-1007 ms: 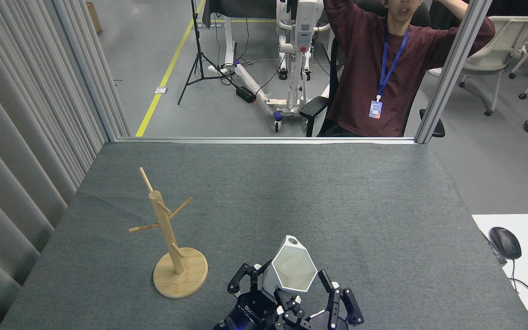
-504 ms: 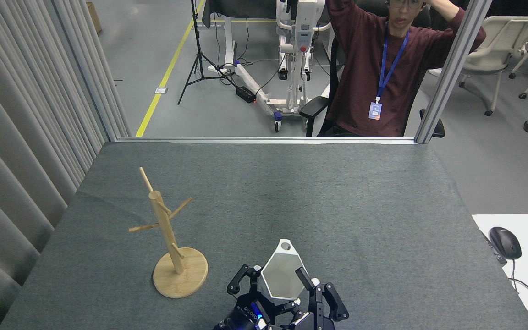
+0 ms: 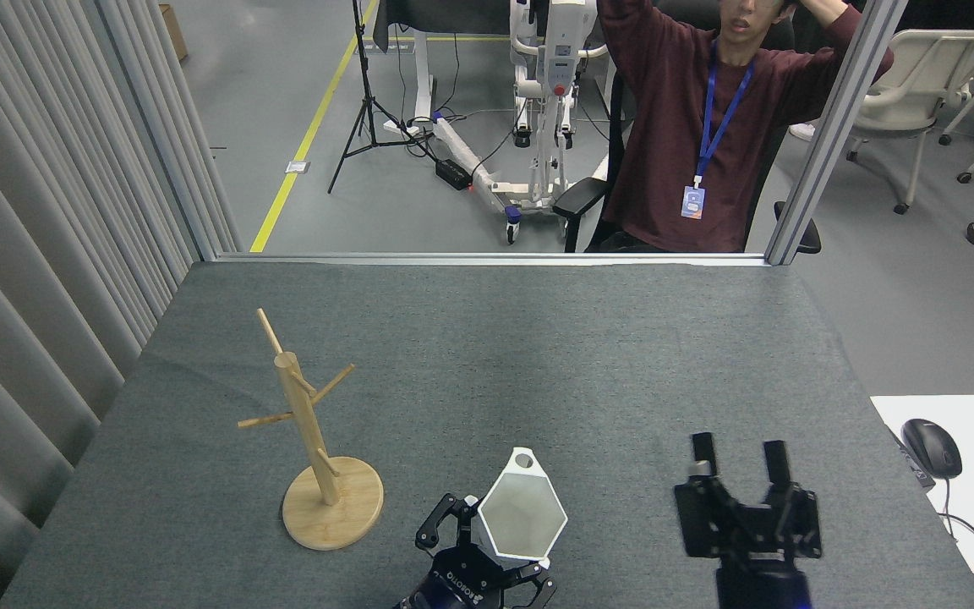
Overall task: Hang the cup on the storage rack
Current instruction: 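Carry the cup with the left gripper toward the wooden stand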
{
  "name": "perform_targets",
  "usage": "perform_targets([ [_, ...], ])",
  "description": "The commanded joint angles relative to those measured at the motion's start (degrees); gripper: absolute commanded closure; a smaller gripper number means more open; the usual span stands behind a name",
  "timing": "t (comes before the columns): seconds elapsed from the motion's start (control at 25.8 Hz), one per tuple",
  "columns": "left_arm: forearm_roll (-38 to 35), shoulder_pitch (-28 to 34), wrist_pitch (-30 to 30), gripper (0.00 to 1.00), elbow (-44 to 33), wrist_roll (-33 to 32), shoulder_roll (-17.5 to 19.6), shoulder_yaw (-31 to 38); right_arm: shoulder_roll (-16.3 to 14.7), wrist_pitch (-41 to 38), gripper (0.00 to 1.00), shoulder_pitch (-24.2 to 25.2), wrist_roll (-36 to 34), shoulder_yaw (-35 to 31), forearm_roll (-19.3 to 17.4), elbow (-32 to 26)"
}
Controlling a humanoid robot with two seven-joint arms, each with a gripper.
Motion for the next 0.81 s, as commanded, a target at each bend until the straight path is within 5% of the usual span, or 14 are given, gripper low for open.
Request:
perform_targets([
  [0.0,-0.1,0.2,0.3,0.82,-0.2,0.0,0.1,0.2,-1.3,4.2,0.01,-0.8,4.5,-6.8,-1.0,6.1],
  [0.23,-0.4,3.0,0.3,0.83,-5.9,0.0,1.2,7.6,-5.6,4.5,0.01,3.0,4.8,-6.4,17.2,12.7],
  [0.58,-0.3,14.3,-0.6,0.82,-21.0,0.1,3.5,20.5,-6.1,1.1,0.01,4.3,4.8,-6.3,18.4,12.8],
  [0.77,-0.4,15.6,2.3,0.83,-21.2,0.8,4.2,25.2,-6.1,1.2,0.01,3.9,4.8,-6.3,18.7,12.8],
])
